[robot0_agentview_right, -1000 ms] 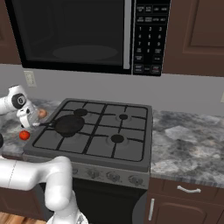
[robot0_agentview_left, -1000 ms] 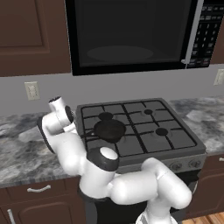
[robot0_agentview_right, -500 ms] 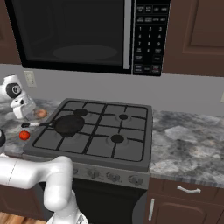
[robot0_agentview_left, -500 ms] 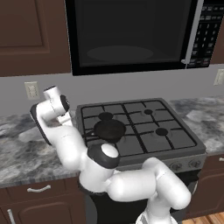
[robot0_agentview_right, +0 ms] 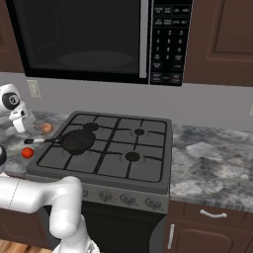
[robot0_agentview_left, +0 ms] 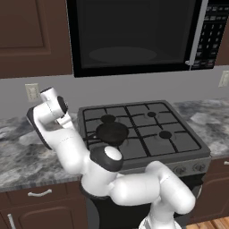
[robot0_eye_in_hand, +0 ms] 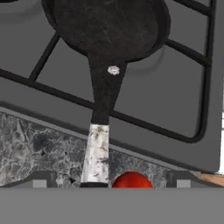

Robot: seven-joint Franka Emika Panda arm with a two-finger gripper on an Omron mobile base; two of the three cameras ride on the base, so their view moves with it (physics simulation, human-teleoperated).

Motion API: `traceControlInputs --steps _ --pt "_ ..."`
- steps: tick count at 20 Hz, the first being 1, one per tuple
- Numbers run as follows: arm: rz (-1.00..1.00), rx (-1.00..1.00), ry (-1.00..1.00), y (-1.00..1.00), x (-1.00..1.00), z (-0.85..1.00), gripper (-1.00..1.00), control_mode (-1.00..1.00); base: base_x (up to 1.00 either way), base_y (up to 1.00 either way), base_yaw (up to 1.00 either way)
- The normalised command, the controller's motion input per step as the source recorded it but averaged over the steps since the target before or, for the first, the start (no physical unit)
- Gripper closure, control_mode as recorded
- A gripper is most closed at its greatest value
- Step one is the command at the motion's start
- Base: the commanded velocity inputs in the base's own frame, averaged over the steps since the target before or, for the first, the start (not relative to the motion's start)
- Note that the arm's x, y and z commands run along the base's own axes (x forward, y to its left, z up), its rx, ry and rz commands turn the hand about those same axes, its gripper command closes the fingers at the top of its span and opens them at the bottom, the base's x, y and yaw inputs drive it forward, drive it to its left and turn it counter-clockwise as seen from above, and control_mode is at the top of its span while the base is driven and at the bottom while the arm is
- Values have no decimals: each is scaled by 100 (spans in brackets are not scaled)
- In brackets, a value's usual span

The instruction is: Place the pan on the front left burner on the stove. Then place the tomato and the onion in the pan and turn on the front left burner.

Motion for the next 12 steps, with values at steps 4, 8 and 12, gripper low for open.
traceControlInputs --steps 4,8,12 --pt "36 0 -1 0 4 26 -100 -100 0 0 0" --pt "36 0 0 0 3 10 -100 -100 0 0 0" --pt "36 0 0 0 3 0 -100 -100 0 0 0"
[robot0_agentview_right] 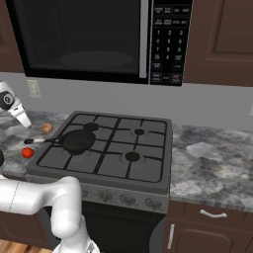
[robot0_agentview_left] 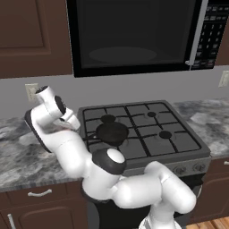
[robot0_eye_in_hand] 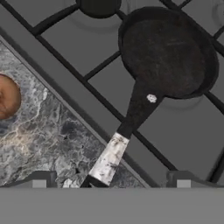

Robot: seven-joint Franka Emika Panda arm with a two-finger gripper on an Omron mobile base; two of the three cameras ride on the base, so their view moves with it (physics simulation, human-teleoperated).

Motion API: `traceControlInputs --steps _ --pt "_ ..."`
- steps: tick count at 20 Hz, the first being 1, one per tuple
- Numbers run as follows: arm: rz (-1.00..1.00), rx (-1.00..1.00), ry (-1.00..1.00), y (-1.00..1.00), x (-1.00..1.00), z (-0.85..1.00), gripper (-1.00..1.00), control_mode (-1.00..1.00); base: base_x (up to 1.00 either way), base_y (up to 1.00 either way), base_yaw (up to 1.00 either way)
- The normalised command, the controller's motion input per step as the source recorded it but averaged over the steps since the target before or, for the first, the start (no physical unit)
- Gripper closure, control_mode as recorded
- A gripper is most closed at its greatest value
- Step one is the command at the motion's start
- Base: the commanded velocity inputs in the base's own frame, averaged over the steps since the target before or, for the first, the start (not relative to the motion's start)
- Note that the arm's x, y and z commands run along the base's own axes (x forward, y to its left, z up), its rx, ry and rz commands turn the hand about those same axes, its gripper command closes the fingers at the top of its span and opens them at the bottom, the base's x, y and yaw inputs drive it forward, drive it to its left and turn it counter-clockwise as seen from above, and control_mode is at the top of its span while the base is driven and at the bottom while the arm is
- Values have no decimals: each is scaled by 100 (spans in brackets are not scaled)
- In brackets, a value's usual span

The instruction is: Place the pan on the front left burner on the stove. Then place the tomato and the onion in the pan and turn on the front left burner.

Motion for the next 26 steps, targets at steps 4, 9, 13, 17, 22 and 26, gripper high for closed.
traceControlInputs --steps 4,9,13,17,22,26 --pt "37 0 -1 0 19 0 -100 -100 0 0 0" --pt "32 5 -2 0 29 0 -100 -100 0 0 0" --pt "24 6 0 0 31 0 -100 -100 0 0 0" --pt "23 2 0 0 31 0 -100 -100 0 0 0" --pt "22 0 0 1 33 -9 -100 -100 0 0 0" --pt "20 0 0 9 29 -18 -100 -100 0 0 0"
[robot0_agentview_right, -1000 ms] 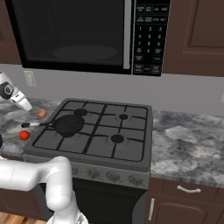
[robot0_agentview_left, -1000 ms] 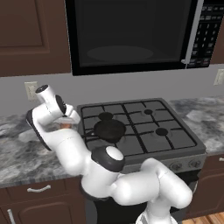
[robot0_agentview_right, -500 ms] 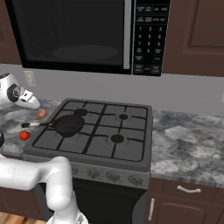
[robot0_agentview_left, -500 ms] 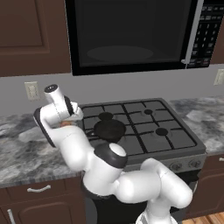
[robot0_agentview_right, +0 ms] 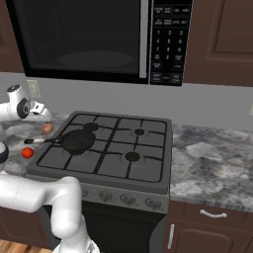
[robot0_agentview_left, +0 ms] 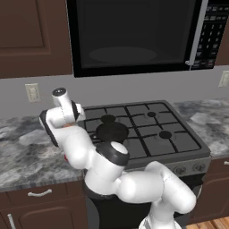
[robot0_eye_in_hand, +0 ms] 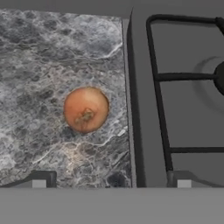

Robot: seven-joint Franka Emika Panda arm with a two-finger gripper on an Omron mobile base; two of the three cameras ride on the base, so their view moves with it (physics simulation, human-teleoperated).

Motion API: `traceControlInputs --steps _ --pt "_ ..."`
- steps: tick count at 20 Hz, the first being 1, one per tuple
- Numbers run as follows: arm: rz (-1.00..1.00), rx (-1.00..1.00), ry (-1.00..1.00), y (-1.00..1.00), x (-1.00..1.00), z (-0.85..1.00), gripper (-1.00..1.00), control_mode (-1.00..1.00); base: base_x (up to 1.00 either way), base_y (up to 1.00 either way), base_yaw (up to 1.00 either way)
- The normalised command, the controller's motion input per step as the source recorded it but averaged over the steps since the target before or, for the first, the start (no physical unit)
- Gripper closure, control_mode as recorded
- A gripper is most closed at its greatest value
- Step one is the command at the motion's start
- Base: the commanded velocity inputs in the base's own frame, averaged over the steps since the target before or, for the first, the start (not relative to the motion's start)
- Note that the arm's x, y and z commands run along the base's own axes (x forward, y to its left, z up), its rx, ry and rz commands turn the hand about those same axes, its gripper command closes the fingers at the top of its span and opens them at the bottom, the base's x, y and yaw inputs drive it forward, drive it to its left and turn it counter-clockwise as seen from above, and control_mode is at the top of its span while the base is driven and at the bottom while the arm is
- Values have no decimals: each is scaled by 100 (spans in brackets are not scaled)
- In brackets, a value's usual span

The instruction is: Place the pan on the front left burner on the stove. Then place the tomato and the onion in the pan and turn on the front left burner.

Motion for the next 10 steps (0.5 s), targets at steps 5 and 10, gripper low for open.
traceControlInputs --steps 5,10 --pt "18 0 0 16 19 -16 -100 -100 0 0 0" --pt "14 1 0 13 39 -12 -100 -100 0 0 0"
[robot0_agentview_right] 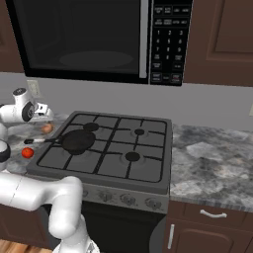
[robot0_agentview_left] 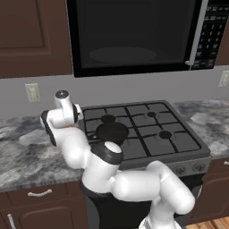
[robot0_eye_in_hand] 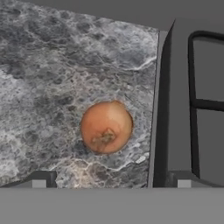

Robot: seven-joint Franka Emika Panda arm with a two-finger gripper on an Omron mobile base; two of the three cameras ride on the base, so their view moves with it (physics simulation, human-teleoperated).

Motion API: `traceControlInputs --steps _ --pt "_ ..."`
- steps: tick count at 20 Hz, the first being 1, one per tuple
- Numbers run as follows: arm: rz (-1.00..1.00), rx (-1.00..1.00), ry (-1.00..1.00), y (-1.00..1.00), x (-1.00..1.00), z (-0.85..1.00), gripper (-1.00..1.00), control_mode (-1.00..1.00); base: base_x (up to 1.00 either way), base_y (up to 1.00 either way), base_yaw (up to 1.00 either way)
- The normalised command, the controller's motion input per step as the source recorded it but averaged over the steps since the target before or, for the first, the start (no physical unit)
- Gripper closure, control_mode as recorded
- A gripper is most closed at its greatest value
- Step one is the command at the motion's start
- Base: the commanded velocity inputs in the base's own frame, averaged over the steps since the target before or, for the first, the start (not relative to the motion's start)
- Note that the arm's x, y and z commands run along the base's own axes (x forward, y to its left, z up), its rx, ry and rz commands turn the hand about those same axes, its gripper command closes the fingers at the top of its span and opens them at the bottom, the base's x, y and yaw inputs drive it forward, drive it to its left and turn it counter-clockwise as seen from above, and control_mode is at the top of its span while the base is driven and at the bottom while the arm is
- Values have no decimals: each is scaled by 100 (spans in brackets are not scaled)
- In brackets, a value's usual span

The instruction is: Place the pan on the front left burner on the stove. Then place the tomato and the onion in the pan and turn on the front left burner.

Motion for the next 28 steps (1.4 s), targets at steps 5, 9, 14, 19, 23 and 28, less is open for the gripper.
traceControlInputs --steps 5,9,14,19,23,28 --pt "9 0 4 10 46 -16 -100 -100 0 0 0" --pt "7 0 7 15 42 -15 -100 -100 0 0 0" --pt "4 0 9 11 12 -11 -100 -100 0 0 0" --pt "0 0 10 3 0 -15 -100 -100 0 0 0" --pt "0 0 10 0 0 -19 -100 -100 0 0 0" --pt "1 0 7 0 0 -19 -100 -100 0 0 0"
